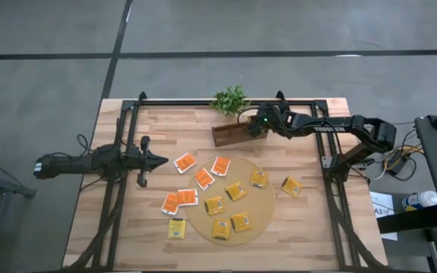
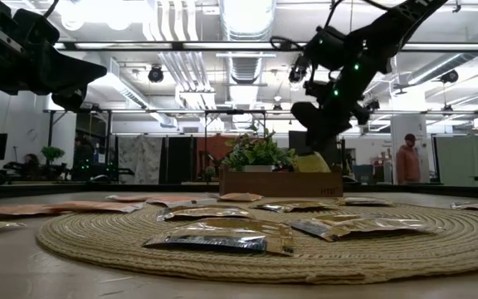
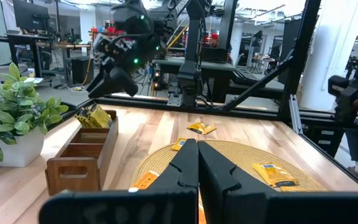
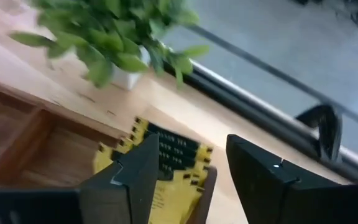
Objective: Pick & Place Tea
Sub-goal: Put the yellow tea bag into the right section of the wooden organizer
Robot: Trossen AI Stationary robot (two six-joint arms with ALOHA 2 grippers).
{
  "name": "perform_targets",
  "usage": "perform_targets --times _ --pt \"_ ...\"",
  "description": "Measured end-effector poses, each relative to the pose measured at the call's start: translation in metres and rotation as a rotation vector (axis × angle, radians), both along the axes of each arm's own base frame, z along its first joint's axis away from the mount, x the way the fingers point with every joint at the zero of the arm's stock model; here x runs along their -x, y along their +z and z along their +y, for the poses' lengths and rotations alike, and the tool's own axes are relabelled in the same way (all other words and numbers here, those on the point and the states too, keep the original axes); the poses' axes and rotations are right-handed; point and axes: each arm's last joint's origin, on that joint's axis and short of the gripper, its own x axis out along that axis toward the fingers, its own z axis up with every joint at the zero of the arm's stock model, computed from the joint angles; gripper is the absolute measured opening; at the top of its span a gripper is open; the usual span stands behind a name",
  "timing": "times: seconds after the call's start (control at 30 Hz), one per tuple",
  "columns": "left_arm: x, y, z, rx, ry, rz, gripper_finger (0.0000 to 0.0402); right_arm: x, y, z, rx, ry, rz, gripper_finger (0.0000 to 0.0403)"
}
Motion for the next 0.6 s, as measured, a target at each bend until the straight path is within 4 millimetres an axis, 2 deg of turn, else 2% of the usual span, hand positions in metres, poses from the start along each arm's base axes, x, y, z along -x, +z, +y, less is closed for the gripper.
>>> perform_targets --times 0.13,0.23,0.43,0.6 --pt "0.000 0.000 0.000 0.000 0.000 0.000 0.0000 -0.001 0.023 0.000 0.066 0.037 -0.013 0.0167" --pt "0.000 0.000 0.000 0.000 0.000 0.000 0.0000 0.000 0.045 0.000 0.107 0.054 -0.002 0.0137" --pt "0.000 0.000 0.000 0.000 0.000 0.000 0.0000 0.003 0.079 0.002 0.122 0.151 0.134 0.0025" --pt "0.000 0.000 0.000 0.000 0.000 0.000 0.0000 -0.001 0.091 0.004 0.020 0.330 0.167 0.0009"
